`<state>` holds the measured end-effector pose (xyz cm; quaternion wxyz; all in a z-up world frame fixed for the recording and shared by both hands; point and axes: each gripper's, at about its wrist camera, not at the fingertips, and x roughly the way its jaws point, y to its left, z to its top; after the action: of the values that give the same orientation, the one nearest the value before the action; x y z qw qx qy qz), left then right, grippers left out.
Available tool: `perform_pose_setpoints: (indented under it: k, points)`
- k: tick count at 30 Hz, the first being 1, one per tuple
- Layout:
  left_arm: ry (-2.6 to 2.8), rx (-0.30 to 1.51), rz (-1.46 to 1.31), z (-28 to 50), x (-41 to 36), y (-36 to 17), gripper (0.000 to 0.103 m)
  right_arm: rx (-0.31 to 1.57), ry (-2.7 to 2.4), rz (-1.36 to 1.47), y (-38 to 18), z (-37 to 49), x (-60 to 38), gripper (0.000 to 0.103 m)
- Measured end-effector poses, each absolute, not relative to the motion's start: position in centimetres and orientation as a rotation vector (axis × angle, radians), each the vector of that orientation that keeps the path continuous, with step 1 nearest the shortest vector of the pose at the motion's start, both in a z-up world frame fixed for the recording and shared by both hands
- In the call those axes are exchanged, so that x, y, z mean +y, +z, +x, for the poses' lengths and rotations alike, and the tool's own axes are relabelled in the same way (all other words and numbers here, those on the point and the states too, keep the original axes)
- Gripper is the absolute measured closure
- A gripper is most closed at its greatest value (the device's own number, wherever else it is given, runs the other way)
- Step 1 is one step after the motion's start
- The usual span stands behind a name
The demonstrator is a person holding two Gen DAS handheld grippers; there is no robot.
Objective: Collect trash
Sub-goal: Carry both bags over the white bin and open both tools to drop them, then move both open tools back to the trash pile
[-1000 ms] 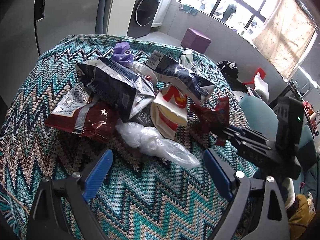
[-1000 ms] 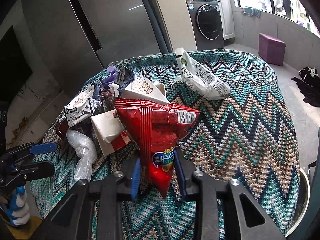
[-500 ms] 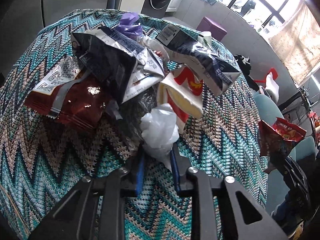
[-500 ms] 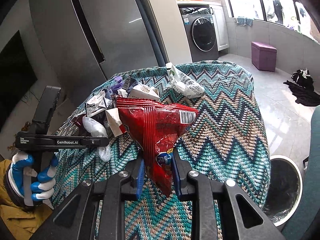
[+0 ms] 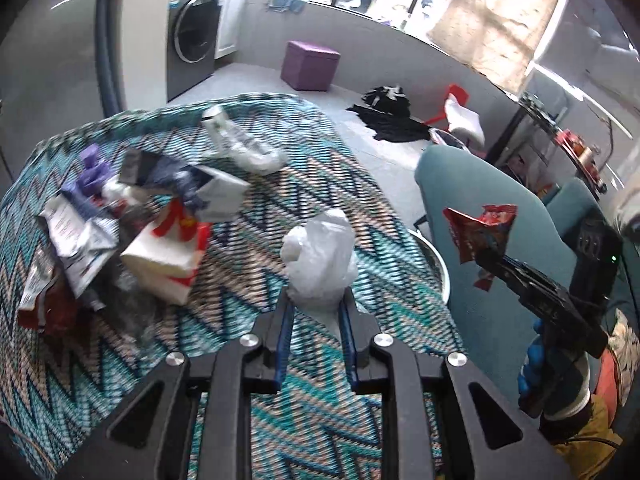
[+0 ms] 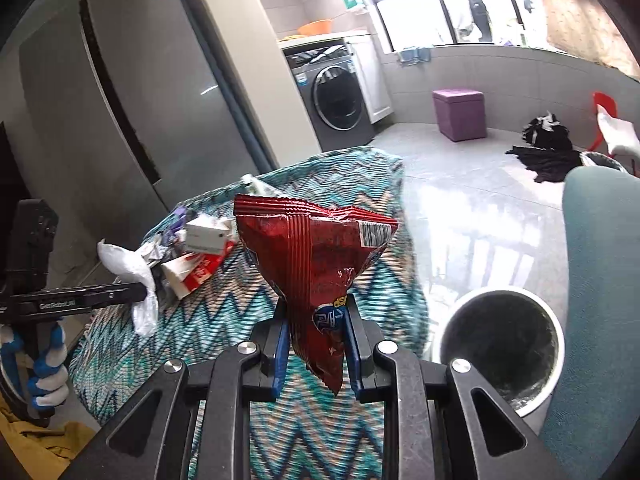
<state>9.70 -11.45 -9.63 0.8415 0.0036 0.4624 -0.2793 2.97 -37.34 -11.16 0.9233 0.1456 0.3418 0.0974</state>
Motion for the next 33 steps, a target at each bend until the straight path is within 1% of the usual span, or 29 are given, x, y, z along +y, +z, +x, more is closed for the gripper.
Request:
perform_pose_setpoints:
  k: [5, 10, 14, 17, 19, 21, 22, 24, 25, 28, 33]
  points:
    - [-0.734, 0.995, 0.132, 10.1, -21.2, -9.9, 0.083, 0.760, 0.036, 0.347, -14.1, 2.5, -43.6, 0.080]
    - [-0.795, 1.032, 0.225, 12.2, -30.3, -12.1, 0.082, 0.848, -0.064, 0.392, -18.1, 3.4, -48.2, 0.080]
    - [-0.787, 1.078, 0.260, 14.2, -35.3, -15.0, 0.080, 0.900, -0.107, 0.405, -20.7, 5.0, -50.5, 0.080]
    - [-0.789, 1.111, 0.250, 15.7, -37.7, -16.6, 0.079, 0.928, -0.125, 0.402, -22.1, 6.1, -51.2, 0.078]
    - [-0.796, 1.138, 0.229, 16.6, -38.7, -17.5, 0.075, 0.944, -0.137, 0.393, -22.8, 6.8, -51.7, 0.077]
    - [-0.792, 1.151, 0.224, 17.2, -39.3, -18.2, 0.061, 0.960, -0.155, 0.381, -23.3, 7.2, -52.2, 0.076]
    - [-0.786, 1.145, 0.222, 17.4, -39.4, -18.2, 0.059, 0.965, -0.165, 0.377, -23.4, 7.3, -52.3, 0.072]
    - [-0.799, 1.147, 0.203, 17.6, -39.6, -18.2, 0.057, 0.967, -0.177, 0.377, -23.5, 7.6, -52.6, 0.064]
    - [-0.804, 1.148, 0.195, 17.6, -39.5, -18.1, 0.057, 0.965, -0.183, 0.378, -23.4, 7.4, -52.7, 0.063]
    - [-0.808, 1.120, 0.201, 17.0, -38.6, -17.4, 0.057, 0.955, -0.190, 0.375, -22.9, 7.2, -52.3, 0.063]
    - [-0.807, 1.016, 0.202, 14.6, -36.2, -14.8, 0.057, 0.896, -0.182, 0.377, -20.6, 6.1, -51.3, 0.063]
